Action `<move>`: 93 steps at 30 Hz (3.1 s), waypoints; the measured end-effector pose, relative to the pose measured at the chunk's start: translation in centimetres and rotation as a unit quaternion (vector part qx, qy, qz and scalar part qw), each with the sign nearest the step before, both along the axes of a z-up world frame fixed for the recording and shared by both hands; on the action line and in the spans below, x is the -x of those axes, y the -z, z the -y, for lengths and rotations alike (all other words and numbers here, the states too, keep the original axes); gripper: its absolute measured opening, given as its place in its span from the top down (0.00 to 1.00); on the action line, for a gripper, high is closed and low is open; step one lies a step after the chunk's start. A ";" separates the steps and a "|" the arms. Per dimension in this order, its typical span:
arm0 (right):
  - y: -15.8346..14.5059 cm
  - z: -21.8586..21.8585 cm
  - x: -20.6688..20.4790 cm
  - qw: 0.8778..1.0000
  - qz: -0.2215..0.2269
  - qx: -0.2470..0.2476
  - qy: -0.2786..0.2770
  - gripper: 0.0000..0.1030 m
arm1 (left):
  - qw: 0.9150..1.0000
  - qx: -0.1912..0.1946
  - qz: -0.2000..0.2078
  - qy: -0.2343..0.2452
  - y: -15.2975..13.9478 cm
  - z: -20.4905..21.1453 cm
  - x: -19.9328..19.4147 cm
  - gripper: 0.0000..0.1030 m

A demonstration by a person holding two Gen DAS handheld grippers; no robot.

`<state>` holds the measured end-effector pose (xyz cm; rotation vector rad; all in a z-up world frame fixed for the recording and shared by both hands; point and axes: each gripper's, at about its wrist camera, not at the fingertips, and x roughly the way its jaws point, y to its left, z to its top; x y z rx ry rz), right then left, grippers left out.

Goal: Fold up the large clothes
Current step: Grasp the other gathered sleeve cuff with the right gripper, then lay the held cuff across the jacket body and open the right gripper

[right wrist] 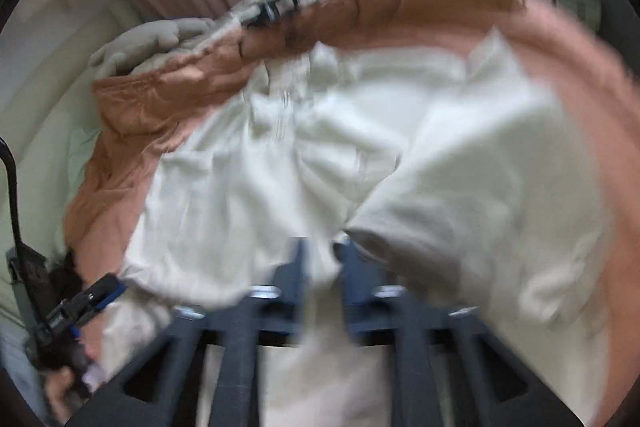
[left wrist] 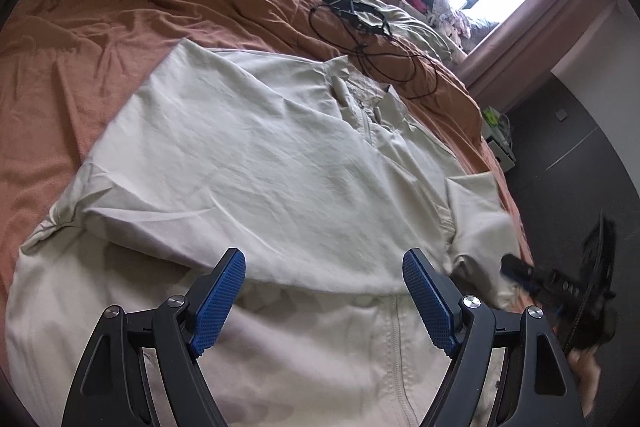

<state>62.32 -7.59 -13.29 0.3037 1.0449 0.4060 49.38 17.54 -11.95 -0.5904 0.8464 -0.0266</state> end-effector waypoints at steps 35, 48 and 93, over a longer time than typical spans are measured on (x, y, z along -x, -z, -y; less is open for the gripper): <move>9.5 17.3 4.1 0.937 -0.021 -0.158 0.311 0.69 | 0.998 -0.050 -0.026 0.019 1.9 2.2 -1.0 0.20; -4.1 10.4 3.4 0.967 0.131 -0.044 0.215 0.71 | 0.999 -0.001 -0.006 -0.045 0.5 -3.2 0.5 0.20; -0.1 0.9 1.2 0.993 0.053 -0.031 0.103 0.38 | 0.997 -0.020 -0.026 -0.069 1.7 -5.9 -0.2 0.20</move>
